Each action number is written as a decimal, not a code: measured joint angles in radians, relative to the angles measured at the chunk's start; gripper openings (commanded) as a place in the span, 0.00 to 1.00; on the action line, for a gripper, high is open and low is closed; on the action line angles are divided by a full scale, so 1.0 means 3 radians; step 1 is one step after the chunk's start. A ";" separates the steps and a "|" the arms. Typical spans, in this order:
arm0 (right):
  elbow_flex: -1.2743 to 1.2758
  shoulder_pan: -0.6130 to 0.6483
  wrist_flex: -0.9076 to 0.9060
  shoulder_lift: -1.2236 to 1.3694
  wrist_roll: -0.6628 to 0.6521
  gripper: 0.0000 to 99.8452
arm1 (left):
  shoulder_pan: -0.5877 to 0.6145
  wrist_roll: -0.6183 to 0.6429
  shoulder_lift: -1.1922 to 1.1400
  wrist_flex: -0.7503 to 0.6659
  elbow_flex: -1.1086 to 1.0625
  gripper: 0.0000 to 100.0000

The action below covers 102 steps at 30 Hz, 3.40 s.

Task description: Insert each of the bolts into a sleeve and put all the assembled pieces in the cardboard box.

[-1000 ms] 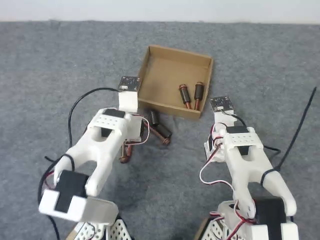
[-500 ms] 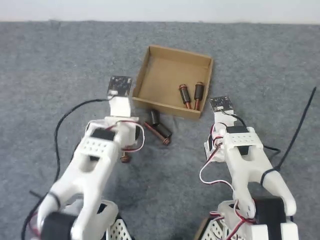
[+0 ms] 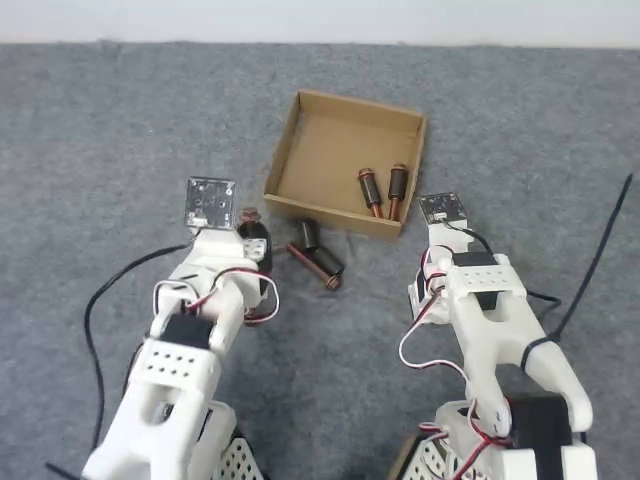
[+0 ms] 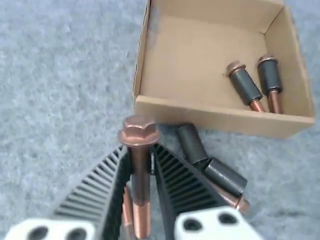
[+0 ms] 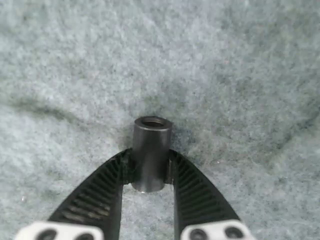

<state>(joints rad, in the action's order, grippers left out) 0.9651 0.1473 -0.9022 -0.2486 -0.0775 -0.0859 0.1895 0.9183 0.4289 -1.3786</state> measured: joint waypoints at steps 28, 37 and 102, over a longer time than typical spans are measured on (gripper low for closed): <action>-0.1002 0.0010 0.0844 0.0072 0.0000 0.01 | 0.0000 -0.0010 0.0547 -0.0854 -0.0731 0.01; -0.0455 0.0031 0.2716 0.0072 0.0000 0.01 | 0.0000 -0.0010 0.0547 -0.0854 -0.0731 0.01; 0.2097 0.0542 0.8787 0.1913 0.0005 0.01 | -0.0639 0.0803 0.0358 -0.1923 0.0353 0.01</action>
<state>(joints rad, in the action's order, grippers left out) 1.5942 0.3099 1.7338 0.3253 -0.0760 -0.2777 0.4304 1.0257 -0.1481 -1.2727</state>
